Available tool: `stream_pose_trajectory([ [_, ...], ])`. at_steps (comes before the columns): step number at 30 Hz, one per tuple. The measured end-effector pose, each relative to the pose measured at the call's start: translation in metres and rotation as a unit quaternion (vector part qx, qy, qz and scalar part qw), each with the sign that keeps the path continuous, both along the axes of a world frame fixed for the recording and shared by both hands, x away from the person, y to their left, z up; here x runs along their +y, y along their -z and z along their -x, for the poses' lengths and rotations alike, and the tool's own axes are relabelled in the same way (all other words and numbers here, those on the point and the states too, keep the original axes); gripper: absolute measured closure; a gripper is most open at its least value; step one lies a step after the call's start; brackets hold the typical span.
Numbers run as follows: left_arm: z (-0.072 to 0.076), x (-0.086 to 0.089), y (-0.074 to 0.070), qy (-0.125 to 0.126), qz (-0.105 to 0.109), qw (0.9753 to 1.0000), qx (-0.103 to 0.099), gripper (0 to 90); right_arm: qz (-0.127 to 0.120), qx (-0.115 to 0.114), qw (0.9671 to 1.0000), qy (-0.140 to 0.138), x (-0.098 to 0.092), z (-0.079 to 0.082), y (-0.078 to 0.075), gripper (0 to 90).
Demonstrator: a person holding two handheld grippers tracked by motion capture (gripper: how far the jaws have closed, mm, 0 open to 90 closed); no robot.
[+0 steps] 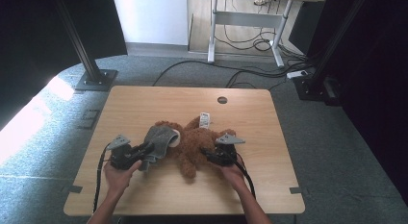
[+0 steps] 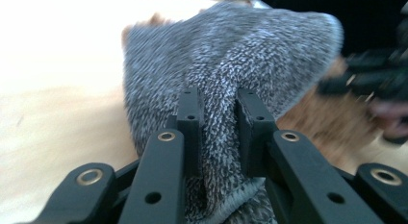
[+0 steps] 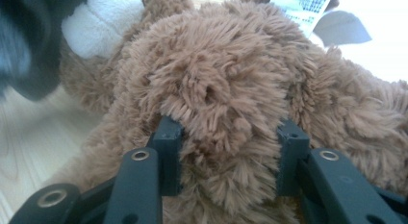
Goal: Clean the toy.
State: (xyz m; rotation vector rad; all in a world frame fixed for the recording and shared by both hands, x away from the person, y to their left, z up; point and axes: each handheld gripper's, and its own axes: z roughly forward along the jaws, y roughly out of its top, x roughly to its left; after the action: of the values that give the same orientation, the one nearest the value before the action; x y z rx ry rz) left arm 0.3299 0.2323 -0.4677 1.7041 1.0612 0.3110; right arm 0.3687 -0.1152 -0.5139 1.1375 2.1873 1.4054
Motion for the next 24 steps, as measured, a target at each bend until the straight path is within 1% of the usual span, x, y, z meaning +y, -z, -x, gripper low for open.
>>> stream_pose_trajectory([
  [1, -0.002, -0.005, -0.005, 0.008, 0.004, 1.0, -0.003, 73.9, 0.007, -0.012, 0.9999, -0.002, 0.001, 0.007, 0.001, 56.7],
  [2, -0.004, -0.011, -0.011, 0.014, 0.007, 0.9999, -0.007, 73.9, 0.009, -0.016, 0.9998, -0.003, 0.002, 0.009, 0.002, 56.7],
  [3, -0.01, -0.024, -0.021, 0.024, 0.002, 0.9996, -0.015, 73.8, 0.011, -0.019, 0.9998, -0.005, 0.001, 0.01, 0.002, 56.8],
  [4, -0.014, -0.031, -0.025, 0.027, -0.004, 0.9995, -0.019, 73.8, 0.008, -0.02, 0.9998, -0.006, 0.001, 0.011, 0.003, 56.9],
  [5, -0.014, -0.031, -0.025, 0.027, -0.004, 0.9995, -0.019, 73.8, 0.005, -0.021, 0.9998, -0.007, 0.0, 0.012, 0.003, 57.0],
  [6, -0.019, -0.038, -0.028, 0.028, -0.009, 0.9993, -0.02, 73.8, 0.005, -0.021, 0.9998, -0.007, 0.0, 0.012, 0.003, 57.0],
  [7, -0.029, -0.051, -0.03, 0.032, -0.025, 0.9991, -0.014, 73.7, -0.004, -0.024, 0.9997, -0.007, -0.002, 0.014, 0.006, 57.3],
  [8, -0.029, -0.051, -0.03, 0.032, -0.025, 0.9991, -0.014, 73.6, -0.004, -0.024, 0.9997, -0.007, -0.002, 0.014, 0.006, 57.3],
  [9, -0.04, -0.063, -0.026, 0.028, -0.046, 0.9986, 0.0, 73.6, -0.012, -0.029, 0.9995, -0.007, -0.004, 0.016, 0.008, 57.5],
  [10, -0.04, -0.063, -0.026, 0.028, -0.046, 0.9986, 0.0, 73.5, -0.017, -0.031, 0.9994, -0.006, -0.005, 0.017, 0.009, 57.5],
  [11, -0.046, -0.069, -0.018, 0.026, -0.069, 0.9973, 0.007, 73.5, -0.018, -0.032, 0.9993, -0.008, -0.006, 0.018, 0.009, 57.5],
  [12, -0.046, -0.069, -0.018, 0.026, -0.069, 0.9973, 0.007, 73.5, -0.018, -0.032, 0.9993, -0.008, -0.006, 0.018, 0.009, 57.5],
  [13, -0.046, -0.068, -0.013, 0.021, -0.074, 0.9971, 0.005, 73.5, -0.017, -0.032, 0.9993, -0.012, -0.007, 0.019, 0.009, 57.5],
  [14, -0.046, -0.066, -0.011, 0.021, -0.072, 0.9972, 0.006, 73.6, -0.018, -0.033, 0.9992, -0.013, -0.007, 0.02, 0.009, 57.5],
  [17, -0.041, -0.058, -0.009, 0.018, -0.084, 0.9963, 0.003, 74.1, -0.017, -0.037, 0.999, -0.02, -0.007, 0.022, 0.01, 58.0],
  [19, -0.038, -0.05, -0.009, 0.01, -0.093, 0.9956, -0.001, 74.5, -0.015, -0.04, 0.9989, -0.021, -0.007, 0.023, 0.01, 58.5],
  [20, -0.038, -0.05, -0.009, 0.01, -0.093, 0.9956, -0.001, 74.7, -0.015, -0.04, 0.9989, -0.021, -0.007, 0.023, 0.01, 58.5],
  [21, -0.034, -0.04, -0.007, -0.004, -0.098, 0.9952, 0.0, 74.8, -0.014, -0.041, 0.9988, -0.022, -0.007, 0.025, 0.01, 58.8],
  [22, -0.034, -0.04, -0.007, -0.004, -0.098, 0.9952, 0.0, 75.0, -0.014, -0.041, 0.9988, -0.022, -0.007, 0.025, 0.01, 58.8],
  [24, -0.033, -0.026, -0.002, -0.022, -0.103, 0.9944, 0.008, 75.1, -0.014, -0.042, 0.9987, -0.022, -0.009, 0.027, 0.011, 59.4],
])
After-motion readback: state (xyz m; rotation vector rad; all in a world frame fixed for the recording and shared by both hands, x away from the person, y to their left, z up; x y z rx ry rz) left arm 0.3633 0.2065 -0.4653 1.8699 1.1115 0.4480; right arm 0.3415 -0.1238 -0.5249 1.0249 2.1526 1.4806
